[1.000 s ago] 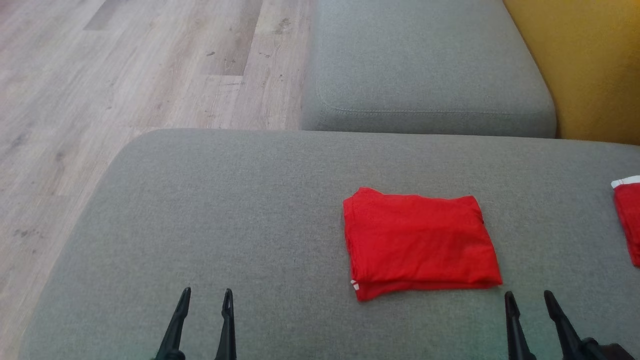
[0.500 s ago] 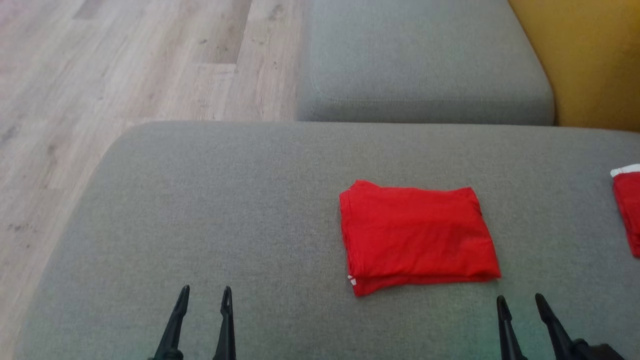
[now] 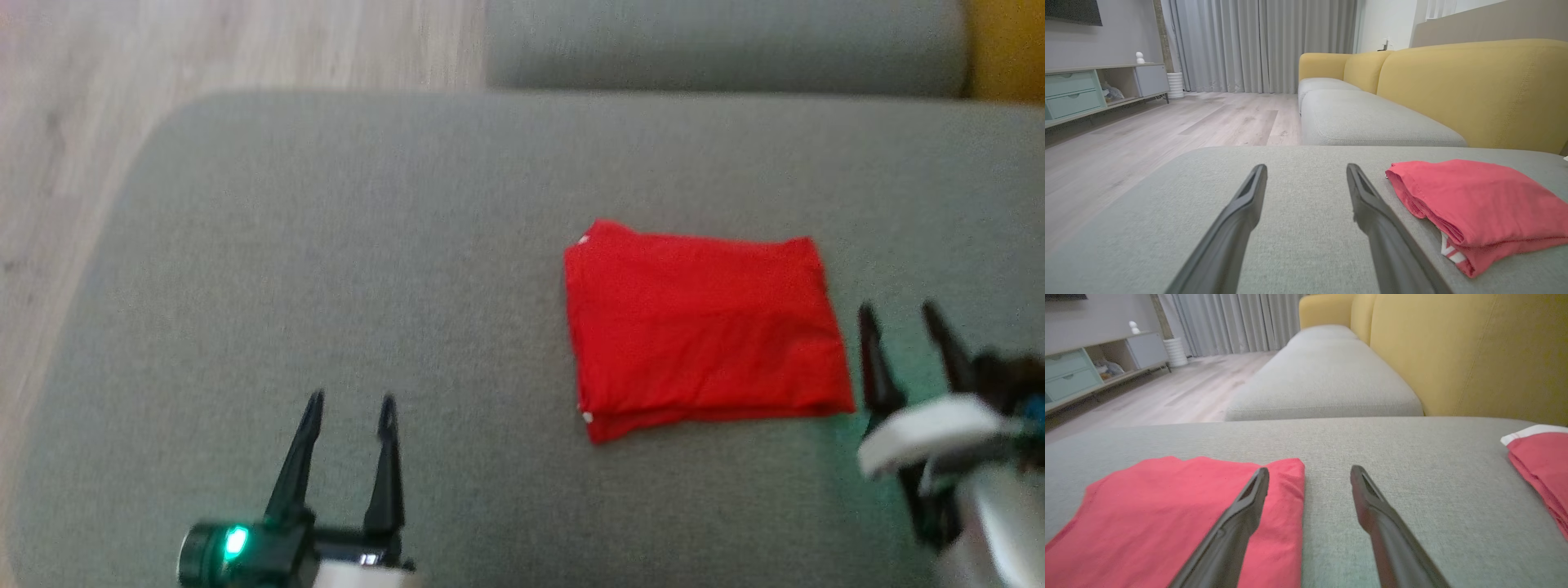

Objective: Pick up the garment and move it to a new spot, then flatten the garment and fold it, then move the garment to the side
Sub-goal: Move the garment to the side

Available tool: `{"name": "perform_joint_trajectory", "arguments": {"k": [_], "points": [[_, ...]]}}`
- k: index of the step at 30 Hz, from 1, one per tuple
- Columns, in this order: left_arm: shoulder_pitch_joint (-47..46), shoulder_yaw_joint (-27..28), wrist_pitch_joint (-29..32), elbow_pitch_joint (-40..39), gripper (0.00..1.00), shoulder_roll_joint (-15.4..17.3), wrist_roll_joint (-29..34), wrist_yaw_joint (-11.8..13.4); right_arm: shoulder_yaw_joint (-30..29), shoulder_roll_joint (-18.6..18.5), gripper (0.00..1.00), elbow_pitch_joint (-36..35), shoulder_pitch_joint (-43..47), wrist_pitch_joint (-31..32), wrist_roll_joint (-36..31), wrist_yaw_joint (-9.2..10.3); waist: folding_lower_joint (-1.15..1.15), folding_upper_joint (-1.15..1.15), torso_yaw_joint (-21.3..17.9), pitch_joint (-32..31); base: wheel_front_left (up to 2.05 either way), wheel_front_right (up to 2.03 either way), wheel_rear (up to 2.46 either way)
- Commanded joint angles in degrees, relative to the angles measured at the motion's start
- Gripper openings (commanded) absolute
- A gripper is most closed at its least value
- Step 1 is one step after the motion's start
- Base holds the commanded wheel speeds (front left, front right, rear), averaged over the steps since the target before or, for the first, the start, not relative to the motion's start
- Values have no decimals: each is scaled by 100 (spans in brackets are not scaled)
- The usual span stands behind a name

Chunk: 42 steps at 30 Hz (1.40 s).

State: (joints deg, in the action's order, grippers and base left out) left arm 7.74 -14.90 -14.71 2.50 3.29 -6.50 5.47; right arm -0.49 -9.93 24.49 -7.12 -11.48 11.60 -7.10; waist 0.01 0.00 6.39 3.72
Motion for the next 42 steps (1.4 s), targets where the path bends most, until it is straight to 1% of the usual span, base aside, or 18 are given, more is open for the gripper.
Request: {"name": "perform_joint_trajectory", "arguments": {"k": [1, 3, 6, 8, 11, 12, 13, 16, 20, 23, 26, 29, 30, 32, 34, 39, 42], "points": [[-402, 92, -29, -204, 100, -41, 34, -20, 52, -166, 100, 65, -554, 127, -35, -39, -1, 0, 140, 493, 0, 0, 0], [-524, 14, -29, -135, 100, -41, 36, -35, -86, -169, 100, 406, -885, 391, -132, -39, -1, 0, 198, 630, 0, 0, 0], [-677, -62, -29, -47, 100, -41, 30, -31, -147, -126, 100, 918, -1218, 727, -201, -39, -1, 0, 281, 741, 0, 0, 0], [-753, -111, -29, -12, 100, -41, 13, -16, -139, -73, 100, 1195, -1291, 908, -224, -39, -1, 0, 342, 768, 0, 0, 0], [-818, -125, -29, -19, 100, -41, -15, 49, -119, 108, 100, 1381, -1234, 1051, -122, -39, -1, 0, 377, 781, 0, 0, 0], [-820, -116, -29, -31, 100, -41, -25, 73, -84, 179, 61, 1388, -1200, 1074, -53, -39, -1, 0, 360, 788, 0, 0, 0], [-818, -105, -29, -42, 100, -41, -32, 94, -70, 225, 0, 1375, -1176, 1057, 25, -39, -1, 0, 336, 793, 0, 0, 0], [-808, -110, -29, -19, 100, -41, -46, 85, -109, 205, 0, 1365, -1172, 941, 101, -39, -1, 0, 247, 791, 0, 0, 0], [-826, -75, -29, -49, 100, -41, -32, 101, -224, 17, 0, 1279, -1388, 781, -6, -39, -1, 0, 64, 824, 0, 0, 0], [-866, -54, -29, -182, 100, -41, -223, 92, -369, -268, 0, 1170, -1608, 781, -184, -39, -1, 0, -78, 909, 0, 0, 0], [-949, -42, -29, -330, 100, -41, -280, 91, -527, -658, 0, 1062, -1838, 923, -348, -39, -1, 0, -235, 1059, 0, 0, 0], [-1037, -38, -29, -426, 100, -41, -154, 59, -662, -1050, 0, 883, -2067, 1184, -523, -39, -1, 0, -434, 1254, 0, 0, 0], [-1037, -38, -29, -426, 100, -41, -154, 59, -662, -1050, 0, 883, -2067, 1184, -523, -39, -1, 0, -434, 1254, 0, 0, 0], [-1106, -63, -29, -466, 100, -41, -64, 27, -732, -1368, 0, 728, -2166, 1385, -610, -39, -1, 0, -529, 1397, 0, 0, 0], [-1201, -95, -29, -509, 100, -41, 27, -15, -837, -1764, 0, 600, -2207, 1574, -663, -39, -1, 0, -584, 1552, 0, 0, 0], [-1453, -84, -29, -632, 100, -41, 198, -59, -1334, -2705, 0, 286, -2188, 1893, -690, -39, -1, 0, -671, 1959, 0, 0, 0], [-1558, -86, -29, -693, 100, -41, 210, -76, -1651, -3095, 0, 183, -2142, 1993, -694, -39, -1, 0, -689, 2129, 0, 0, 0]]}}
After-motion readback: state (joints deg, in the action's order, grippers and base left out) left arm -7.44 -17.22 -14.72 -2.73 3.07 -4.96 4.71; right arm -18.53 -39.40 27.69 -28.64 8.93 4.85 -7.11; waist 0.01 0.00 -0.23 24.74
